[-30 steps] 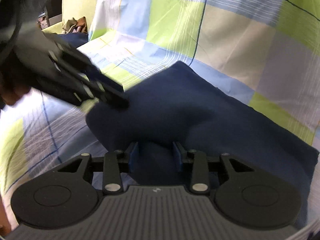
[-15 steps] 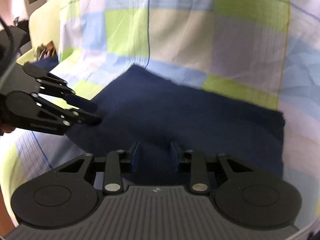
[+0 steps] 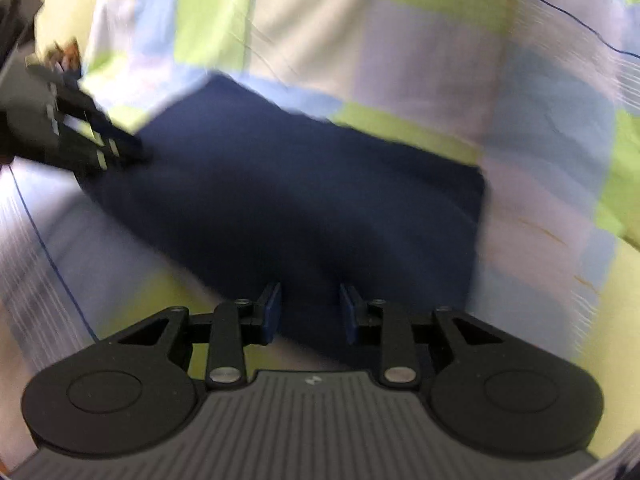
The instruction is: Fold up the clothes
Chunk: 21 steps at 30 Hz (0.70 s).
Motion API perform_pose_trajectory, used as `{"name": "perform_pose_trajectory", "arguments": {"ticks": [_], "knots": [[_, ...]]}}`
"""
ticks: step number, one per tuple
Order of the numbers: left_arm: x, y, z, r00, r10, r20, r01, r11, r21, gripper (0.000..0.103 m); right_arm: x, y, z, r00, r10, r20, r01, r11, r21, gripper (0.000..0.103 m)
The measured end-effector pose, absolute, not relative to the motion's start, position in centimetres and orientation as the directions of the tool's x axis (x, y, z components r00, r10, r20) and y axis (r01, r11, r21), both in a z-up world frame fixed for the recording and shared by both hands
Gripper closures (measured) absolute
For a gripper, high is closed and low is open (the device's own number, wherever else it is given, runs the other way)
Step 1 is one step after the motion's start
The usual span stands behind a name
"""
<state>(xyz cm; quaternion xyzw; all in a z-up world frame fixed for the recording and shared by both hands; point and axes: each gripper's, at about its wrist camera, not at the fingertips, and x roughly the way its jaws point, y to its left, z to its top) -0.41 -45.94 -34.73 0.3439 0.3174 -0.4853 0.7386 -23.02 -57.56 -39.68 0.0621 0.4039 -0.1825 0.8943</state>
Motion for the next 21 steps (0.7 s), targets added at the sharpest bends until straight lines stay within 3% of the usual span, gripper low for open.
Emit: {"name": "perform_pose_trajectory", "arguments": {"ticks": [5, 9, 14, 16, 21], "knots": [[-1.2, -45.0, -31.8, 0.354, -0.506, -0.787, 0.926, 0.304, 0.222, 0.065, -27.0, -58.8, -38.1, 0.515, -0.363, -0.777, 0.476, 0.874, -0.092, 0.077], [-5.1, -42.3, -30.9, 0.365, -0.550, -0.751, 0.931, 0.189, 0.314, 0.039, -27.4, -56.0, -35.9, 0.595, -0.354, -0.721, 0.349, 0.922, -0.165, 0.052], [-9.5, -43.1, -37.0, 0.537, -0.538, -0.649, 0.736, -0.077, 0.673, 0.038, -24.9, -52.2, -38.2, 0.613, -0.388, -0.688, 0.139, 0.910, -0.390, 0.051], [-9.7, -43.4, -39.1, 0.567, -0.551, -0.612, 0.649, -0.159, 0.744, 0.038, -24.0, -51.9, -39.2, 0.622, -0.413, -0.665, 0.092, 0.882, -0.462, 0.046], [-8.9, -42.4, -42.2, 0.548, -0.625, -0.556, 0.502, -0.285, 0.816, 0.038, -22.8, -51.1, -42.6, 0.680, -0.453, -0.577, -0.031, 0.768, -0.639, 0.047]]}}
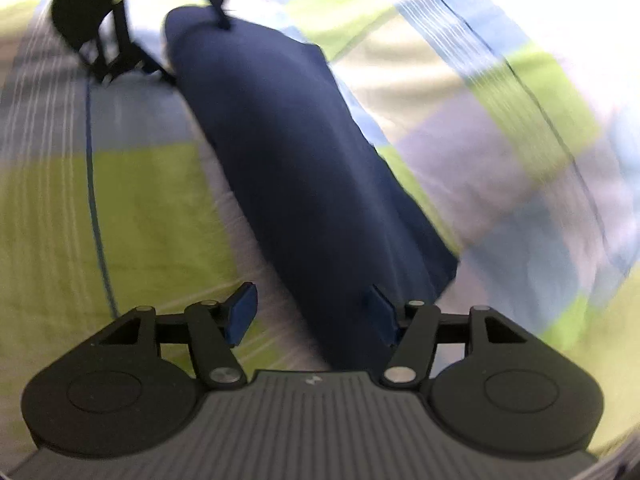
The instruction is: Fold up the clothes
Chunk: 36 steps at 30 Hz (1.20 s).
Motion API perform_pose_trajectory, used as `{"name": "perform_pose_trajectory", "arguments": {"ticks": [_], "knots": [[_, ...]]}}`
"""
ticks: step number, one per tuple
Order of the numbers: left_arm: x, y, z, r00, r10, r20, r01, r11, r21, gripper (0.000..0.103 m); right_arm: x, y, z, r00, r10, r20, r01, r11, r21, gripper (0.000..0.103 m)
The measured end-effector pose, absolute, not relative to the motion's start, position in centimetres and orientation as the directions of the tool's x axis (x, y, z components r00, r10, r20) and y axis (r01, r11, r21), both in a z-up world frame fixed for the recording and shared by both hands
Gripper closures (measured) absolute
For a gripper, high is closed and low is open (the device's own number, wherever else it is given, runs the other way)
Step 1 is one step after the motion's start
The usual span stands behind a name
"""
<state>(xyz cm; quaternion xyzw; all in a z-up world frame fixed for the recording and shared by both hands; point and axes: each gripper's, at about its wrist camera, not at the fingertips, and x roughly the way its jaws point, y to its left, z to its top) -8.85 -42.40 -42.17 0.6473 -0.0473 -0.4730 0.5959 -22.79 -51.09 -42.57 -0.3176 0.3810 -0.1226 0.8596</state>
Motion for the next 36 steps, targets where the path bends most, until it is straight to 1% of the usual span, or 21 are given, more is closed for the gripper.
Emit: {"name": "perform_pose_trajectory", "arguments": {"ticks": [2, 3, 4, 5, 7, 8, 9, 10, 13, 16, 19, 21, 26, 28, 30, 31, 32, 33, 34, 35, 36], "knots": [[-7.9, -42.4, -42.3, 0.533, -0.647, -0.545, 0.492, -0.287, 0.822, 0.037, -22.2, -51.1, -43.3, 0.712, -0.465, -0.525, -0.039, 0.721, -0.692, 0.049], [-7.4, -42.4, -42.4, 0.525, -0.658, -0.539, 0.486, -0.289, 0.825, 0.038, -21.9, -51.1, -43.5, 0.720, -0.467, -0.513, -0.041, 0.709, -0.704, 0.055], [-6.9, -42.4, -42.5, 0.517, -0.669, -0.534, 0.479, -0.290, 0.828, 0.038, -21.8, -51.0, -43.6, 0.725, -0.469, -0.505, -0.044, 0.700, -0.713, 0.058], [-6.3, -42.6, -42.4, 0.501, -0.676, -0.540, 0.487, -0.296, 0.822, 0.043, -21.7, -51.0, -43.8, 0.730, -0.473, -0.493, -0.048, 0.684, -0.728, 0.060], [-5.7, -42.6, -42.3, 0.469, -0.689, -0.552, 0.492, -0.315, 0.812, 0.050, -21.5, -50.9, -44.2, 0.741, -0.481, -0.469, -0.056, 0.651, -0.757, 0.072], [-5.8, -42.2, -42.3, 0.461, -0.700, -0.545, 0.473, -0.326, 0.818, 0.055, -21.7, -50.7, -44.2, 0.744, -0.483, -0.462, -0.062, 0.638, -0.767, 0.076], [-5.9, -41.8, -42.0, 0.459, -0.709, -0.535, 0.463, -0.324, 0.825, 0.058, -21.8, -50.5, -44.1, 0.742, -0.485, -0.463, -0.065, 0.635, -0.770, 0.083], [-6.2, -41.5, -41.6, 0.460, -0.718, -0.523, 0.456, -0.315, 0.833, 0.059, -21.8, -50.3, -43.7, 0.736, -0.487, -0.469, -0.063, 0.641, -0.765, 0.087], [-6.5, -41.4, -40.4, 0.467, -0.721, -0.512, 0.466, -0.291, 0.835, 0.062, -21.7, -49.8, -42.4, 0.722, -0.494, -0.485, -0.055, 0.658, -0.751, 0.089], [-6.5, -40.8, -38.8, 0.470, -0.718, -0.512, 0.486, -0.274, 0.830, 0.063, -22.4, -48.6, -40.4, 0.715, -0.496, -0.492, -0.048, 0.668, -0.743, 0.090], [-7.3, -38.2, -37.6, 0.456, -0.721, -0.522, 0.482, -0.292, 0.826, 0.063, -23.6, -46.7, -38.9, 0.714, -0.487, -0.503, -0.055, 0.677, -0.734, 0.090], [-8.7, -35.2, -37.0, 0.444, -0.715, -0.539, 0.489, -0.311, 0.815, 0.063, -24.8, -44.6, -38.4, 0.717, -0.472, -0.513, -0.072, 0.682, -0.728, 0.090], [-12.3, -28.7, -36.7, 0.422, -0.703, -0.572, 0.517, -0.332, 0.789, 0.062, -28.4, -38.3, -38.2, 0.701, -0.449, -0.554, -0.086, 0.718, -0.691, 0.090], [-13.2, -27.2, -36.9, 0.416, -0.701, -0.578, 0.526, -0.333, 0.782, 0.062, -29.7, -36.1, -38.4, 0.690, -0.447, -0.569, -0.083, 0.733, -0.675, 0.089], [-14.3, -25.9, -37.7, 0.417, -0.697, -0.583, 0.532, -0.333, 0.778, 0.058, -31.0, -33.8, -39.0, 0.672, -0.455, -0.584, -0.073, 0.744, -0.664, 0.089], [-14.8, -25.4, -38.3, 0.423, -0.695, -0.582, 0.531, -0.330, 0.781, 0.055, -31.2, -33.3, -39.4, 0.661, -0.462, -0.591, -0.068, 0.747, -0.661, 0.086], [-15.3, -25.2, -39.3, 0.438, -0.681, -0.586, 0.525, -0.335, 0.782, 0.050, -31.3, -32.7, -40.1, 0.633, -0.477, -0.610, -0.061, 0.754, -0.654, 0.084], [-15.6, -25.2, -40.0, 0.449, -0.674, -0.586, 0.511, -0.345, 0.787, 0.046, -31.3, -32.5, -40.8, 0.598, -0.493, -0.632, -0.057, 0.761, -0.647, 0.076], [-15.8, -25.1, -40.0, 0.452, -0.677, -0.581, 0.501, -0.346, 0.793, 0.046, -31.2, -32.3, -41.3, 0.565, -0.507, -0.651, -0.053, 0.765, -0.642, 0.068], [-15.8, -24.9, -39.9, 0.454, -0.682, -0.573, 0.494, -0.343, 0.799, 0.044, -31.3, -32.3, -41.3, 0.541, -0.518, -0.663, -0.050, 0.767, -0.640, 0.068], [-15.6, -24.6, -38.6, 0.451, -0.677, -0.582, 0.528, -0.323, 0.785, 0.041, -31.4, -32.3, -40.9, 0.525, -0.524, -0.670, -0.040, 0.772, -0.635, 0.065]]}}
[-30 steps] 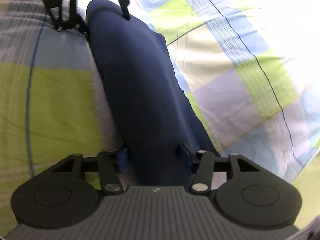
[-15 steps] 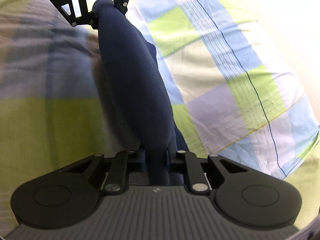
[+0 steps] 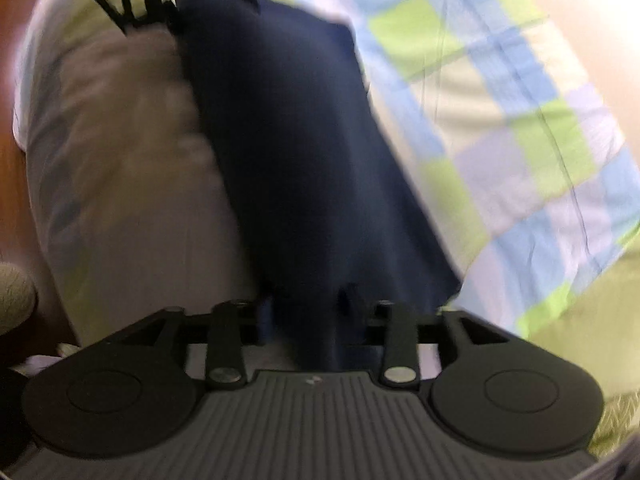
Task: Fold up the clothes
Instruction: 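Lower the bundle onto the sheet and open both grippers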
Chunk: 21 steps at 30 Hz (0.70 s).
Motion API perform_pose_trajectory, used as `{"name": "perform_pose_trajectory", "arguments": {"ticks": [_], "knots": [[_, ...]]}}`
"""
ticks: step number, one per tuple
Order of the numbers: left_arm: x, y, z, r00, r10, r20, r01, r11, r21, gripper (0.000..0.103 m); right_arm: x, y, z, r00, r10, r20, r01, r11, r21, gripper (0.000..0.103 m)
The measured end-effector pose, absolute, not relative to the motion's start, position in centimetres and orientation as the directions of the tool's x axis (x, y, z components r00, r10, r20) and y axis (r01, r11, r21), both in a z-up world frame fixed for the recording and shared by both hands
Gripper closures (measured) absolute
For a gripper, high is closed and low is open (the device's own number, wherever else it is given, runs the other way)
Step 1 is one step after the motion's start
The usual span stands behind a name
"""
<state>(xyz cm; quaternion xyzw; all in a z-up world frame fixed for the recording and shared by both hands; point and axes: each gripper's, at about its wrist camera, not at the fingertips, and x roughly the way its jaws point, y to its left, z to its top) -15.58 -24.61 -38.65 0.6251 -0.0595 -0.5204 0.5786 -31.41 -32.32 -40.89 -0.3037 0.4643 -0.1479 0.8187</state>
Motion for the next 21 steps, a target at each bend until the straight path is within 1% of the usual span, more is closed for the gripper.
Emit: {"name": "perform_pose_trajectory", "arguments": {"ticks": [1, 2, 4, 5, 6, 7, 8, 9, 11, 12, 15, 21], "knots": [[-15.3, -24.3, -37.6, 0.446, -0.665, -0.599, 0.571, -0.305, 0.763, 0.040, -31.7, -32.4, -40.2, 0.513, -0.533, -0.672, -0.011, 0.779, -0.626, 0.059], [-15.0, -24.1, -36.8, 0.440, -0.652, -0.618, 0.608, -0.290, 0.739, 0.040, -32.3, -32.7, -38.9, 0.491, -0.543, -0.681, 0.053, 0.799, -0.600, 0.059], [-14.4, -23.7, -34.9, 0.449, -0.590, -0.671, 0.706, -0.226, 0.671, 0.040, -33.9, -33.6, -36.5, 0.464, -0.515, -0.721, 0.189, 0.852, -0.488, 0.057], [-14.0, -23.8, -33.7, 0.452, -0.534, -0.714, 0.771, -0.168, 0.614, 0.040, -34.7, -34.1, -35.4, 0.459, -0.491, -0.740, 0.277, 0.871, -0.406, 0.055], [-13.3, -24.3, -32.0, 0.442, -0.456, -0.773, 0.860, -0.030, 0.509, 0.040, -35.4, -34.5, -34.6, 0.460, -0.468, -0.755, 0.356, 0.876, -0.326, 0.048], [-12.7, -24.7, -30.8, 0.412, -0.401, -0.818, 0.909, 0.116, 0.401, 0.040, -36.1, -35.0, -34.1, 0.469, -0.439, -0.766, 0.436, 0.870, -0.231, 0.040], [-12.2, -25.1, -29.8, 0.373, -0.364, -0.853, 0.922, 0.248, 0.298, 0.040, -37.3, -35.7, -33.5, 0.494, -0.394, -0.775, 0.549, 0.833, -0.074, 0.038], [-11.9, -25.3, -29.2, 0.346, -0.342, -0.874, 0.913, 0.339, 0.228, 0.040, -37.9, -36.1, -33.5, 0.512, -0.375, -0.773, 0.603, 0.797, 0.013, 0.037], [-12.3, -25.8, -28.5, 0.310, -0.282, -0.908, 0.855, 0.500, 0.137, 0.040, -39.4, -36.6, -33.8, 0.527, -0.347, -0.776, 0.699, 0.696, 0.163, 0.037], [-12.7, -25.9, -28.2, 0.308, -0.266, -0.913, 0.835, 0.536, 0.125, 0.040, -40.1, -36.6, -33.9, 0.530, -0.340, -0.777, 0.732, 0.645, 0.217, 0.037], [-14.6, -25.9, -27.7, 0.320, -0.251, -0.914, 0.810, 0.573, 0.126, 0.040, -41.5, -35.6, -32.9, 0.554, -0.349, -0.756, 0.755, 0.593, 0.279, 0.037], [-15.9, -25.4, -27.1, 0.298, -0.239, -0.924, 0.799, 0.592, 0.105, 0.040, -42.1, -35.1, -32.3, 0.581, -0.343, -0.738, 0.735, 0.610, 0.296, 0.037]]}}
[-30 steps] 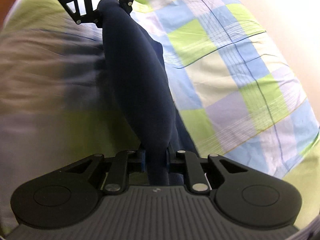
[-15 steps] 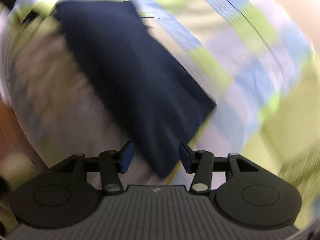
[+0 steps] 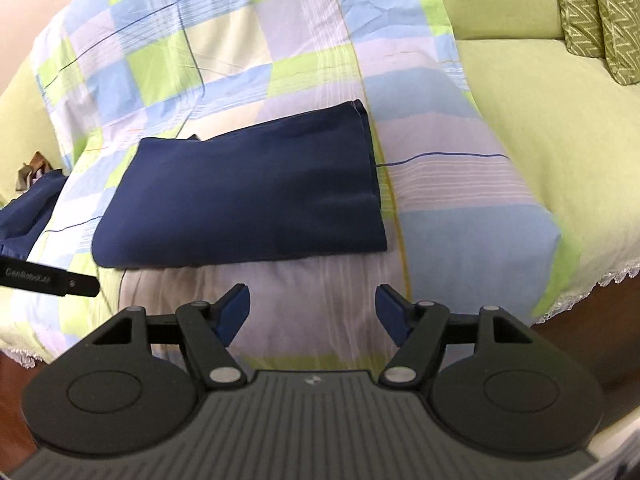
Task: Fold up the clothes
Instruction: 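Lower the bundle onto the sheet and open both grippers, then grasp the bundle's edge with the left gripper while the right gripper grasps the other edge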
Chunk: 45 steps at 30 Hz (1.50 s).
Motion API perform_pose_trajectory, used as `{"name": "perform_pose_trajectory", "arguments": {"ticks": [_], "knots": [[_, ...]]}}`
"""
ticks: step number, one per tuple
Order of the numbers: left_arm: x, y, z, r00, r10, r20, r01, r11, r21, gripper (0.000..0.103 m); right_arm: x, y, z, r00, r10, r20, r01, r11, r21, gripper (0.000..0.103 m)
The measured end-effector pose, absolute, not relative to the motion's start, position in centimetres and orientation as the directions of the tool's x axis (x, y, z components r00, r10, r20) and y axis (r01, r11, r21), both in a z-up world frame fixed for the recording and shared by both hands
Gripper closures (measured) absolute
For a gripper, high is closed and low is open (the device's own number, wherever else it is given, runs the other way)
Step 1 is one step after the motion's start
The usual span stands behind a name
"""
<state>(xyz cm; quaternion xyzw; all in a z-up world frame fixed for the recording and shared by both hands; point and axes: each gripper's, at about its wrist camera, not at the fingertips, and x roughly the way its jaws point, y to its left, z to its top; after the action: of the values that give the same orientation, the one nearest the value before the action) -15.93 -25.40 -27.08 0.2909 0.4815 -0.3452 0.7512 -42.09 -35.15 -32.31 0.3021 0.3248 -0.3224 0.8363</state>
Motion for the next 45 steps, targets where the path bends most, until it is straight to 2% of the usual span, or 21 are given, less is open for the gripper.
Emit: {"name": "perform_pose_trajectory", "arguments": {"ticks": [8, 11, 13, 17, 23, 25, 28, 29, 30, 31, 35, 38, 39, 41, 42, 43, 45], "knots": [[-14.6, -25.0, -27.0, 0.302, -0.287, -0.909, 0.813, 0.575, 0.089, 0.040, -41.9, -35.9, -31.8, 0.615, -0.337, -0.713, 0.705, 0.641, 0.305, 0.038], [-11.4, -25.5, -26.6, 0.324, -0.349, -0.879, 0.827, 0.556, 0.085, 0.040, -40.2, -37.6, -31.4, 0.640, -0.328, -0.694, 0.666, 0.688, 0.289, 0.045], [-7.1, -27.0, -26.4, 0.328, -0.414, -0.849, 0.840, 0.539, 0.061, 0.041, -38.7, -39.6, -31.3, 0.644, -0.336, -0.687, 0.658, 0.702, 0.272, 0.056], [0.0, -30.8, -27.6, 0.245, -0.507, -0.826, 0.882, 0.470, -0.027, 0.041, -35.2, -44.6, -31.6, 0.643, -0.351, -0.681, 0.652, 0.718, 0.245, 0.056], [6.9, -35.6, -31.5, 0.081, -0.524, -0.848, 0.928, 0.350, -0.128, 0.043, -29.3, -52.1, -32.9, 0.646, -0.302, -0.701, 0.590, 0.781, 0.207, 0.055], [7.8, -36.6, -32.6, 0.024, -0.521, -0.853, 0.940, 0.303, -0.158, 0.043, -27.8, -53.4, -33.1, 0.656, -0.261, -0.708, 0.538, 0.820, 0.196, 0.051], [8.6, -37.2, -33.8, -0.074, -0.523, -0.849, 0.938, 0.252, -0.238, 0.058, -25.2, -55.1, -33.6, 0.671, -0.169, -0.722, 0.413, 0.894, 0.174, 0.049], [8.7, -37.2, -34.0, -0.092, -0.531, -0.842, 0.939, 0.234, -0.251, 0.068, -24.6, -55.4, -33.8, 0.670, -0.148, -0.727, 0.383, 0.908, 0.169, 0.049], [8.7, -37.2, -34.0, -0.097, -0.542, -0.835, 0.943, 0.218, -0.250, 0.086, -24.1, -55.7, -33.9, 0.668, -0.130, -0.733, 0.358, 0.919, 0.163, 0.049], [8.7, -37.1, -34.0, -0.099, -0.545, -0.832, 0.945, 0.210, -0.250, 0.091, -23.5, -56.0, -34.1, 0.663, -0.106, -0.741, 0.325, 0.933, 0.157, 0.049], [8.1, -36.9, -33.9, -0.094, -0.560, -0.823, 0.960, 0.168, -0.223, 0.092, -21.8, -57.3, -34.9, 0.623, -0.032, -0.782, 0.180, 0.978, 0.104, 0.050], [7.5, -36.9, -34.0, -0.069, -0.560, -0.826, 0.970, 0.155, -0.186, 0.092, -21.1, -58.0, -35.6, 0.562, 0.049, -0.825, 0.052, 0.994, 0.094, 0.063], [7.3, -36.9, -33.9, -0.061, -0.560, -0.826, 0.973, 0.153, -0.175, 0.092, -21.0, -57.9, -35.7, 0.540, 0.068, -0.839, 0.009, 0.996, 0.087, 0.073], [6.5, -36.9, -34.0, -0.032, -0.563, -0.826, 0.981, 0.140, -0.133, 0.092, -21.0, -57.6, -35.6, 0.525, 0.076, -0.848, -0.045, 0.997, 0.061, 0.076], [6.3, -36.9, -34.0, -0.021, -0.563, -0.826, 0.984, 0.135, -0.117, 0.092, -21.1, -57.5, -35.5, 0.518, 0.082, -0.851, -0.069, 0.996, 0.054, 0.081], [6.2, -36.9, -34.1, -0.012, -0.563, -0.826, 0.986, 0.131, -0.104, 0.092, -21.3, -57.4, -35.3, 0.519, 0.084, -0.851, -0.080, 0.996, 0.050, 0.096], [5.7, -36.8, -34.1, 0.006, -0.567, -0.824, 0.989, 0.124, -0.078, 0.092, -21.7, -57.2, -35.0, 0.529, 0.056, -0.847, -0.087, 0.996, 0.011, 0.099]]}}
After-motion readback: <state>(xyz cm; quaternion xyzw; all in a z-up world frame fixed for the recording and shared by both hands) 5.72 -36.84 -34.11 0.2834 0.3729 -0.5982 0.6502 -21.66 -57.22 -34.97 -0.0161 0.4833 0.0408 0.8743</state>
